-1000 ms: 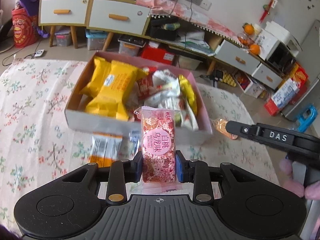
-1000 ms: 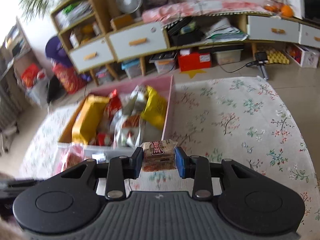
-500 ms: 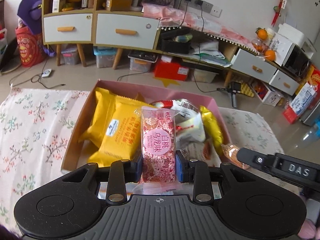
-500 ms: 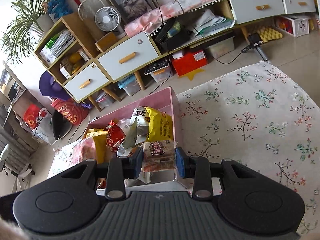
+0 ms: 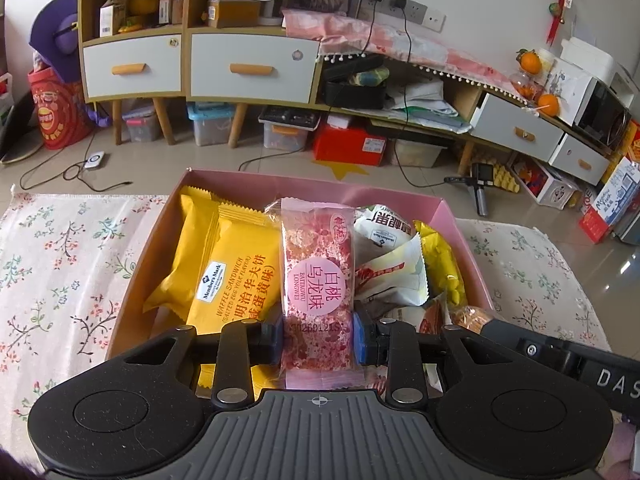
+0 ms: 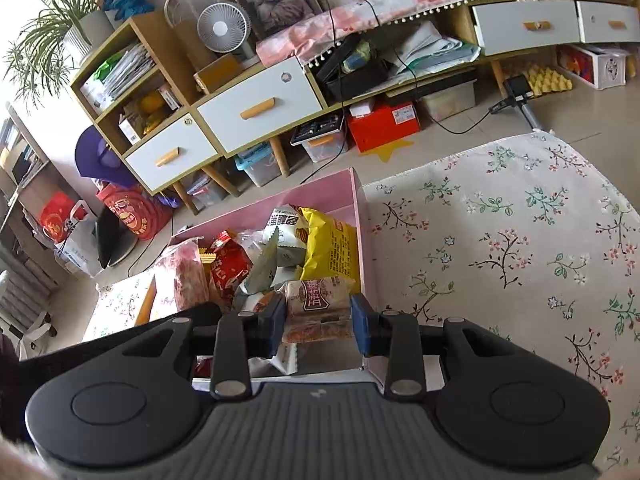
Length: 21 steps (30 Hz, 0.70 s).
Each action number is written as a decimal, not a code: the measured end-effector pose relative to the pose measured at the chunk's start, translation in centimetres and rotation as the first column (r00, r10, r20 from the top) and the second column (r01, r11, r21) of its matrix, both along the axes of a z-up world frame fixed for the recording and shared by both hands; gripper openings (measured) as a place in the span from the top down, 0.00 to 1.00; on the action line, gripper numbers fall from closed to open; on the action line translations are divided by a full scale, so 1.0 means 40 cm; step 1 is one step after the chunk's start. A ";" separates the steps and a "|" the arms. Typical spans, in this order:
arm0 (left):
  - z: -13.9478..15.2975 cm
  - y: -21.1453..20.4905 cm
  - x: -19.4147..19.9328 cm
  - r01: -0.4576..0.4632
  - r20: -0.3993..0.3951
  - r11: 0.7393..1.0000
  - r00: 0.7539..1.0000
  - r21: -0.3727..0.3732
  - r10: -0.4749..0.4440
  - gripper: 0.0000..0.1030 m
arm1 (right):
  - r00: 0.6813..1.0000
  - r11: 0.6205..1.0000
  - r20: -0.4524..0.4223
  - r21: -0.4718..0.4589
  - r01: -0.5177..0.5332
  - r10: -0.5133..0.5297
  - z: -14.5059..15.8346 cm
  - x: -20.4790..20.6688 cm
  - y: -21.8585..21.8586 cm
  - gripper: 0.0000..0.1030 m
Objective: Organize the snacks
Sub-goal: 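Carry the pink candy bar and wrapped cake into the box and open both tools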
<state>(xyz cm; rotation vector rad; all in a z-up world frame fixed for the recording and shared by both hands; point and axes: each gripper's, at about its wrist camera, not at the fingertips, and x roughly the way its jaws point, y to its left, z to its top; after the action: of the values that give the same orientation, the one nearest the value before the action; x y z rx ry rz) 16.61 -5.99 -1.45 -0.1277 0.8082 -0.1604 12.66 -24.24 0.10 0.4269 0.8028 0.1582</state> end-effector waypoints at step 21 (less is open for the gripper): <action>0.021 -0.017 -0.067 0.082 0.001 0.995 0.997 0.051 -0.082 0.39 | 1.000 1.000 0.018 -0.011 0.005 -0.005 0.024 -0.012 -0.010 0.38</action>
<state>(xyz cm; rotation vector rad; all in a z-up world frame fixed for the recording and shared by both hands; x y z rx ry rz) 13.93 -6.68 -0.63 -0.0459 0.8147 -0.2171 12.20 -24.65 1.07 0.4161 0.7850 0.1523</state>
